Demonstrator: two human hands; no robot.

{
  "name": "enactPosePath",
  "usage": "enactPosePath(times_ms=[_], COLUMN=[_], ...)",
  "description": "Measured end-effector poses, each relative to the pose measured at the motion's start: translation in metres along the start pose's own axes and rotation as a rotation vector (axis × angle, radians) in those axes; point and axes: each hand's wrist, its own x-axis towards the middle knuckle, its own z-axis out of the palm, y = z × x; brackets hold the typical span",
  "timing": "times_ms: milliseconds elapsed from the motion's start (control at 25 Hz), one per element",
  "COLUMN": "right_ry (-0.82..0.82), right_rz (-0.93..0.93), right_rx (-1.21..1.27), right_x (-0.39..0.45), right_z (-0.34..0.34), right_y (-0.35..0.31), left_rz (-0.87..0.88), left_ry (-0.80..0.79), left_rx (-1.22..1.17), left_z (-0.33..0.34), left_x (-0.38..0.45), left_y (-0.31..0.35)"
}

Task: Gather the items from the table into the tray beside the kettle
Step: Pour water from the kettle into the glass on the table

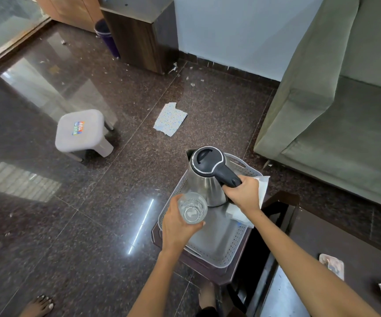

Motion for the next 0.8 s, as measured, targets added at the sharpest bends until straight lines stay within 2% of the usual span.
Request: enactPosePath(times_ms=[240,440,560,680,800], right_ry=[0.037,0.135,0.174,0.203,0.241], right_rz=[-0.069,-0.088,-0.044,-0.049,0.030], right_rx=[0.018,0.061,0.120,0.107,0.073], right_x=[-0.028,-0.071,-0.109,-0.159,-0.214], right_z=[-0.036,-0.096,-0.143,-0.200,-0.254], right_y=[-0.020,-0.025,-0.012,0.010,0.044], left_rz=[0.035,0.057,0.118,0.159,0.184], left_ry=[0.016,0.025,0.006,-0.028,-0.082], left_rx=[0.033,0.026,0.018,0.020,0.025], left_z=[-0.008,-0.004,0.007,0.030,0.060], left_x=[-0.021,-0.059,-0.094,-0.139,-0.184], left_y=[0.001,0.026,0.045,0.062,0.074])
